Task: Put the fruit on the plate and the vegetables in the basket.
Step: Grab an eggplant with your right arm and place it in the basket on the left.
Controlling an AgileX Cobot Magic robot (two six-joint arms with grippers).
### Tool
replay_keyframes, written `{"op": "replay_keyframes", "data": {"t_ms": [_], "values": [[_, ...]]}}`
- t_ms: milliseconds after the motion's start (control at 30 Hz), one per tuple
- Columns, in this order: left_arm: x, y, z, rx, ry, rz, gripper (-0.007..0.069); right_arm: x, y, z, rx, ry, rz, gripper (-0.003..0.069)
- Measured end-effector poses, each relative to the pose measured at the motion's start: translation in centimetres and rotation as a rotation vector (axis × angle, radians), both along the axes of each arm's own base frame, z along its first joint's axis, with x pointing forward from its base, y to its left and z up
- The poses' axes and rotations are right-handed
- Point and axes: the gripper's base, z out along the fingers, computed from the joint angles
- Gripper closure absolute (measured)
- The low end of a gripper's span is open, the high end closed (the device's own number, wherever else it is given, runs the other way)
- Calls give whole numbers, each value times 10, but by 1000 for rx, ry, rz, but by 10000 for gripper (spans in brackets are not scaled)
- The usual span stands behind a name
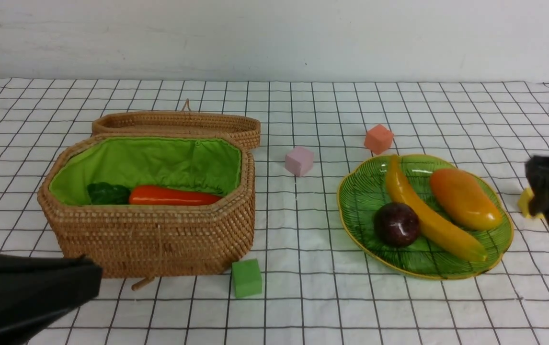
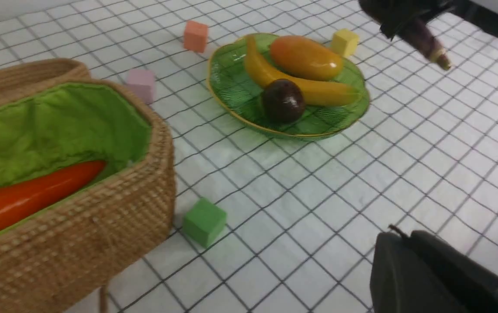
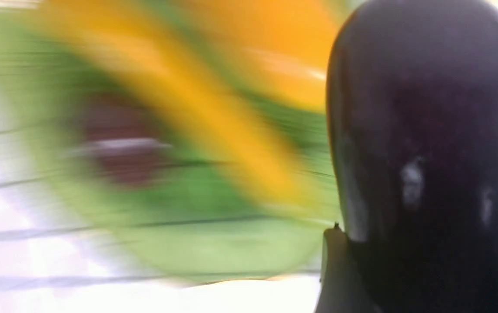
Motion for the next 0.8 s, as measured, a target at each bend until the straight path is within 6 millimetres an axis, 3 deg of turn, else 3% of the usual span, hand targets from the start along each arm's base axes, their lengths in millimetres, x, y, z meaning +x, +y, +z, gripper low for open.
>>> {"op": "replay_keyframes", "data": {"t_ms": [33, 100, 133, 300, 433, 467, 500, 533, 567, 667, 700, 767, 800], "values": [[2, 3, 0, 12, -2, 45, 608, -1, 23, 22, 33, -80, 99, 271], [6, 10, 4, 26, -15, 123, 608, -3, 60, 43, 72, -167, 244, 271], [8, 15, 7, 23, -14, 185, 608, -3, 88, 60, 101, -245, 360, 271], [12, 34, 17, -21, 27, 409, 606, 2, 192, 88, 196, -472, 667, 271], [12, 40, 15, -15, 64, 480, 606, 22, 260, 79, 212, -616, 778, 271], [12, 40, 15, -13, 66, 483, 606, 23, 263, 78, 210, -622, 783, 271], [11, 41, 14, -12, 79, 489, 606, 32, 289, 66, 200, -668, 820, 271], [11, 41, 14, -11, 80, 489, 606, 31, 291, 66, 202, -668, 823, 271], [11, 41, 13, -11, 94, 490, 606, 40, 312, 51, 186, -703, 849, 271], [10, 41, 12, -9, 109, 488, 606, 49, 334, 29, 165, -738, 868, 250], [10, 41, 11, -2, 109, 485, 605, 52, 343, 18, 154, -748, 870, 195], [10, 41, 11, 2, 109, 485, 604, 55, 346, 12, 145, -759, 865, 138], [10, 41, 11, 9, 110, 486, 602, 57, 349, 5, 137, -754, 866, 41]]}}
